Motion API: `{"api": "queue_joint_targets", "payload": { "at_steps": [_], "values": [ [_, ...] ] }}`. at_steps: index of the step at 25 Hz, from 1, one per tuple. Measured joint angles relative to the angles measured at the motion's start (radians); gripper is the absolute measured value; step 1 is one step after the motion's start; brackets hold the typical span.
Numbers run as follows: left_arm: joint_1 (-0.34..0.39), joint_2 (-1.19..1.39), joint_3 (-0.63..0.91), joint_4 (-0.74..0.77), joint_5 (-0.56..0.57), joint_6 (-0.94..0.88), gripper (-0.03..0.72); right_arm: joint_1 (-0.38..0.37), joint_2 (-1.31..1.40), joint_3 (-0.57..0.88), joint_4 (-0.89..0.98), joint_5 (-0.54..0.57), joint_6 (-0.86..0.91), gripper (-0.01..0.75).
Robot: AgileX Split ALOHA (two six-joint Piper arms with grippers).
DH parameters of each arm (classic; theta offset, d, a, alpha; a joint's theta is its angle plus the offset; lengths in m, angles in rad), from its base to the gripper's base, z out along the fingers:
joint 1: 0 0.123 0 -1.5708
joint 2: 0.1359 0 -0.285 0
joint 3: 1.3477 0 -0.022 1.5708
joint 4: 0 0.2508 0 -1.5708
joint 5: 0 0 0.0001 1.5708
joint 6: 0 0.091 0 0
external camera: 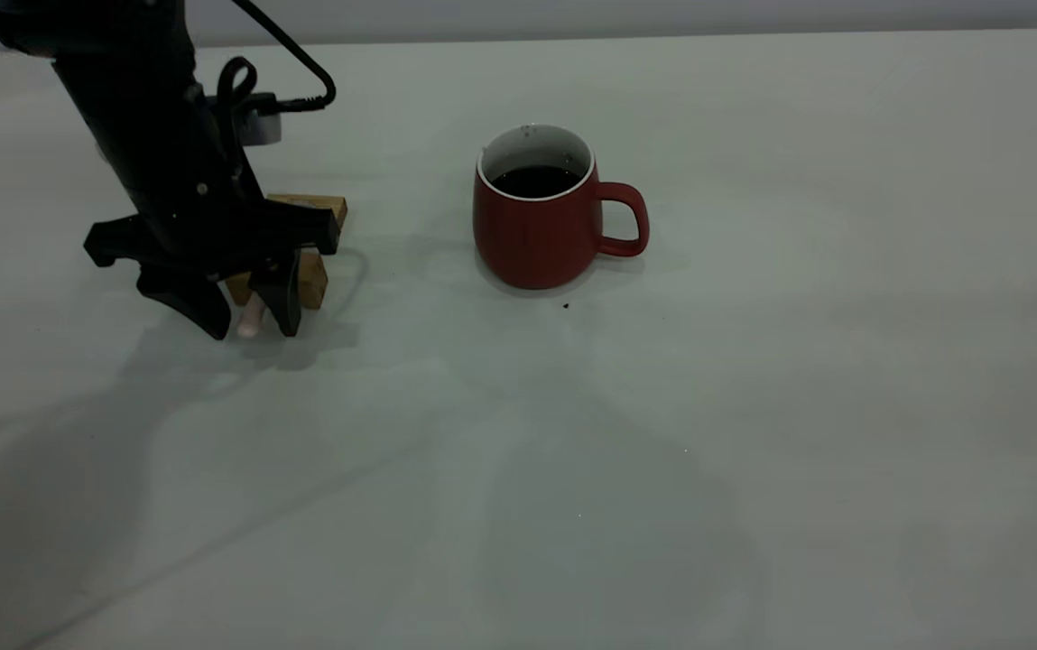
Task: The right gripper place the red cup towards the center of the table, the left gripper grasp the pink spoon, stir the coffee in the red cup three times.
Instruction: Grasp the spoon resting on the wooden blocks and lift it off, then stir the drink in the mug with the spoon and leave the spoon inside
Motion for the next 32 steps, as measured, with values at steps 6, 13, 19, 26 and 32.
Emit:
{"api": "queue_joint_targets", "payload": {
  "at_steps": [6,13,19,26,32],
  "values": [
    [0.0,0.0,-0.002,0.0,-0.011,-0.035,0.286,0.0,0.0,0.0,0.0,0.0,0.0,0.477],
    [0.0,-0.049,-0.053,-0.018,0.121,-0.077,0.14,0.0,0.0,0.0,0.0,0.0,0.0,0.477],
    [0.0,-0.175,-0.116,-0.342,0.235,-0.19,0.14,0.0,0.0,0.0,0.0,0.0,0.0,0.477],
    [0.0,-0.233,-0.122,-1.01,0.385,-0.312,0.14,0.0,0.0,0.0,0.0,0.0,0.0,0.477],
    [0.0,-0.209,-0.122,-1.488,0.51,-0.315,0.14,0.0,0.0,0.0,0.0,0.0,0.0,0.477]
  ]
}}
